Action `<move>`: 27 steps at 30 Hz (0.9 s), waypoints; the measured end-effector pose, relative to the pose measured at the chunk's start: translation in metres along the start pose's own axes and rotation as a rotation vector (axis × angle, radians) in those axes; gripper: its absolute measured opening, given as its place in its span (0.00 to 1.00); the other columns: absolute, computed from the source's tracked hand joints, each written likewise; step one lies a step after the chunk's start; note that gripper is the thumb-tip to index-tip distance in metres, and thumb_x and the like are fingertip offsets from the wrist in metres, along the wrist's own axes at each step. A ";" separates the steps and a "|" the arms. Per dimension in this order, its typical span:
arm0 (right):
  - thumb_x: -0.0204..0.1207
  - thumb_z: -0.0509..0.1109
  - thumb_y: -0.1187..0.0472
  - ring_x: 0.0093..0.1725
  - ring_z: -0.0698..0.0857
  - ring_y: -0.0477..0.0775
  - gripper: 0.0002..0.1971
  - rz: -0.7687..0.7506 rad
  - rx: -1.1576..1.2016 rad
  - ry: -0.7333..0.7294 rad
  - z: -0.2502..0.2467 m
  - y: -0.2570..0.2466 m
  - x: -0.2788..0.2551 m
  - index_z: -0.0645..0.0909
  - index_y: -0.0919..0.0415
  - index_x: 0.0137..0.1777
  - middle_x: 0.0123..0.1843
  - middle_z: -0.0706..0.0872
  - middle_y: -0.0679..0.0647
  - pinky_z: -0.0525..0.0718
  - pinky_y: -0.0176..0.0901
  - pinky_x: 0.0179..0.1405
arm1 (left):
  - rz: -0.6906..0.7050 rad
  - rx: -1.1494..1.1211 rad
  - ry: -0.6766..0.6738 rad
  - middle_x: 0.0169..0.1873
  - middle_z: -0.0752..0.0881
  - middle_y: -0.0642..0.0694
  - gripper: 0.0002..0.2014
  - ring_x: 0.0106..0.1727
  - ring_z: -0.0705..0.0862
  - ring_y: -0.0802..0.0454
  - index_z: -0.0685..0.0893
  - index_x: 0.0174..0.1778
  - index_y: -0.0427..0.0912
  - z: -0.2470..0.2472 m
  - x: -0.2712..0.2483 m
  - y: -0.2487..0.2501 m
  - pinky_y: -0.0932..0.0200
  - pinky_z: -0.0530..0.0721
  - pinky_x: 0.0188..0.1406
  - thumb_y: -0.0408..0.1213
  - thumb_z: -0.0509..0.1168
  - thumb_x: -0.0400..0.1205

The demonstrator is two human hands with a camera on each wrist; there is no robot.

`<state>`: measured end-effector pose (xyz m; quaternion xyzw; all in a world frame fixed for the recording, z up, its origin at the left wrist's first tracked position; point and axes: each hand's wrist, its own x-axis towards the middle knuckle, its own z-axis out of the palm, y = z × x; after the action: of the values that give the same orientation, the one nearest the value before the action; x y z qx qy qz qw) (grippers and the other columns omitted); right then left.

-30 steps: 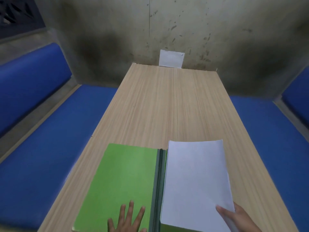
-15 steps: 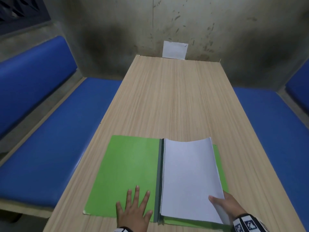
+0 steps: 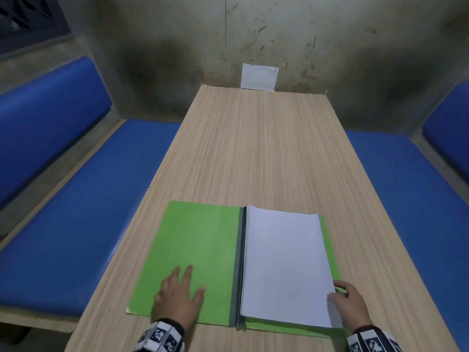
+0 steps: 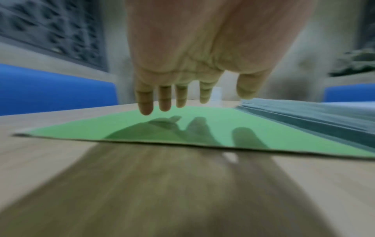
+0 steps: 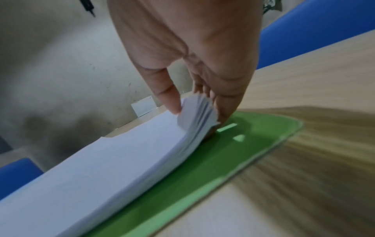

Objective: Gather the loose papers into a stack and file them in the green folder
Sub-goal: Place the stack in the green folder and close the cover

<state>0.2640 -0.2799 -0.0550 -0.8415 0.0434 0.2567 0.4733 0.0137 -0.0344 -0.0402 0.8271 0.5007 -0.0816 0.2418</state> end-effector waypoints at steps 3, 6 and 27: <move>0.67 0.66 0.78 0.45 0.83 0.64 0.16 0.024 0.001 0.021 0.001 0.007 -0.001 0.79 0.60 0.50 0.34 0.84 0.56 0.79 0.53 0.53 | -0.255 -0.040 0.079 0.82 0.55 0.42 0.39 0.80 0.59 0.39 0.53 0.80 0.50 -0.023 0.016 -0.033 0.37 0.65 0.77 0.58 0.60 0.76; 0.65 0.67 0.79 0.44 0.84 0.64 0.16 0.018 0.014 0.031 0.002 0.012 0.002 0.82 0.58 0.44 0.33 0.86 0.56 0.80 0.59 0.56 | -0.379 -0.113 0.069 0.75 0.65 0.35 0.41 0.74 0.66 0.35 0.61 0.77 0.43 -0.033 0.027 -0.052 0.37 0.71 0.71 0.56 0.68 0.72; 0.65 0.71 0.80 0.40 0.80 0.61 0.14 0.005 0.084 0.047 -0.005 0.021 0.006 0.76 0.60 0.33 0.33 0.81 0.60 0.76 0.49 0.48 | 0.247 -0.801 -0.400 0.69 0.70 0.63 0.32 0.65 0.75 0.62 0.69 0.63 0.63 -0.151 -0.049 0.050 0.52 0.77 0.68 0.48 0.75 0.64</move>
<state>0.2640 -0.2942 -0.0721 -0.8266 0.0674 0.2362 0.5064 0.0168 -0.0195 0.1254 0.6900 0.3341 -0.0104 0.6420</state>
